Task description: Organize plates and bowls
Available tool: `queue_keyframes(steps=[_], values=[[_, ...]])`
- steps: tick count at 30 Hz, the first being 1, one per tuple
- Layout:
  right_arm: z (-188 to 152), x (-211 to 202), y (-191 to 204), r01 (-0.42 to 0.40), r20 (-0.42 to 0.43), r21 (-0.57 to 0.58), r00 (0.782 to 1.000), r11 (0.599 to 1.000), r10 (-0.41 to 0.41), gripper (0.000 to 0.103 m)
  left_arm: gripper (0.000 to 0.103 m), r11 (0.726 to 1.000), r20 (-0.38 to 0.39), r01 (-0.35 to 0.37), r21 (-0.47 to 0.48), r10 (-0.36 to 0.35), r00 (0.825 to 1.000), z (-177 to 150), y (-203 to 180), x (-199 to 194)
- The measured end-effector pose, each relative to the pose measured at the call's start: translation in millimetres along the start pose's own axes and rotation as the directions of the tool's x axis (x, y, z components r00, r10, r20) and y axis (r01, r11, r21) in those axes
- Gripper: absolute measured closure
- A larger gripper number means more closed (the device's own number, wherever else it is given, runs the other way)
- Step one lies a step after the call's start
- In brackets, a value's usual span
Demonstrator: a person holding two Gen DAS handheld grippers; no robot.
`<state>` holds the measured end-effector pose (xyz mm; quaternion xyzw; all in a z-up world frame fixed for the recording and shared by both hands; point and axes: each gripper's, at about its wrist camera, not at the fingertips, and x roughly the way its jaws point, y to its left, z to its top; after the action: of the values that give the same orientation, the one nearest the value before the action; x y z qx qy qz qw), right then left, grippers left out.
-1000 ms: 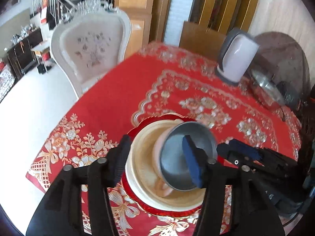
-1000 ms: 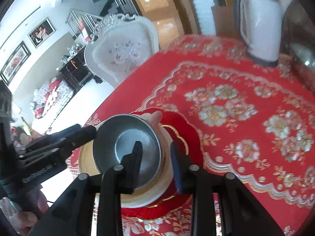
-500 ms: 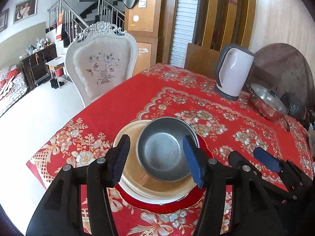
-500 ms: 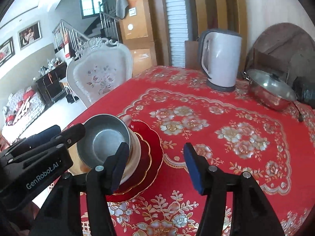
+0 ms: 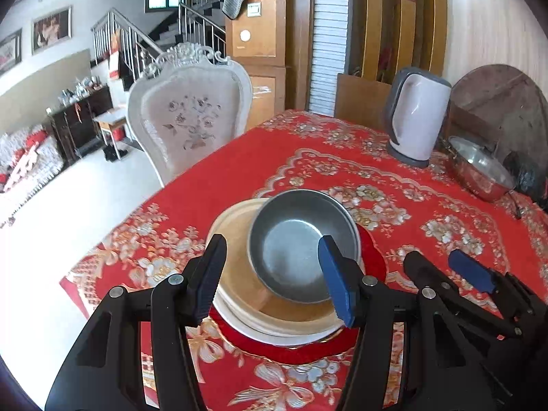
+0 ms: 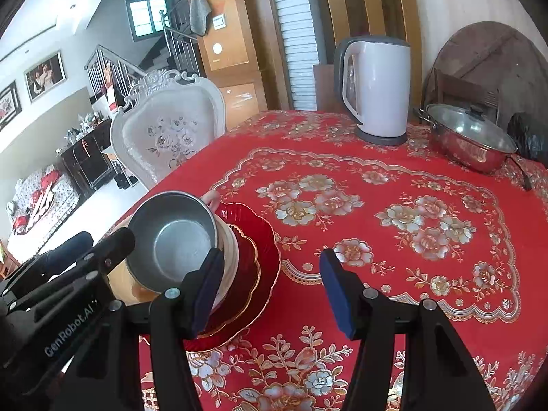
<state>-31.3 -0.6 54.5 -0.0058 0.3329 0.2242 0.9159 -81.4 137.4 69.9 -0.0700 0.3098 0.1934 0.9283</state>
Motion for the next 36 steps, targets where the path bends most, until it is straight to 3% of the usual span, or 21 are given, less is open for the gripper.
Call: queue_keyframes(steps=[4, 8, 18, 20, 22, 30, 36], values=[[-0.2, 1.6, 0.9, -0.005, 0.000, -0.001, 1.000, 1.000, 0.005, 0.045, 0.047, 0.999, 0.029, -0.026, 0.022, 0.025, 0.999, -3.4, -1.1, -4.7], [-0.2, 2.9, 2.3, -0.012, 0.000, -0.001, 1.000, 1.000, 0.012, 0.045, 0.047, 0.999, 0.005, 0.035, -0.010, -0.035, 0.999, -4.0, 9.6, -1.1], [-1.0, 5.7, 9.5, -0.029, -0.002, -0.022, 1.000, 0.999, 0.029, 0.045, 0.047, 0.999, 0.055, -0.039, 0.015, 0.039, 0.998, -1.0, 15.4, -7.6], [-1.1, 6.2, 9.5, -0.027, -0.003, -0.022, 1.000, 0.999, 0.027, 0.045, 0.044, 0.999, 0.058, -0.040, 0.016, 0.039, 0.998, -0.9, 15.6, -8.3], [-1.2, 6.8, 9.4, -0.029, -0.004, -0.021, 1.000, 0.999, 0.029, 0.045, 0.030, 0.999, 0.064, -0.048, 0.016, 0.047, 0.997, -1.3, 15.9, -9.8], [-0.7, 6.6, 11.9, -0.034, 0.002, -0.024, 0.999, 0.999, 0.034, 0.045, 0.030, 0.998, 0.101, 0.056, 0.027, -0.058, 0.993, 2.5, 19.3, -18.7], [-0.8, 7.1, 12.0, -0.034, 0.002, -0.021, 0.999, 0.999, 0.034, 0.045, 0.030, 0.998, 0.104, 0.006, 0.060, -0.012, 0.995, 3.8, 17.9, -15.8]])
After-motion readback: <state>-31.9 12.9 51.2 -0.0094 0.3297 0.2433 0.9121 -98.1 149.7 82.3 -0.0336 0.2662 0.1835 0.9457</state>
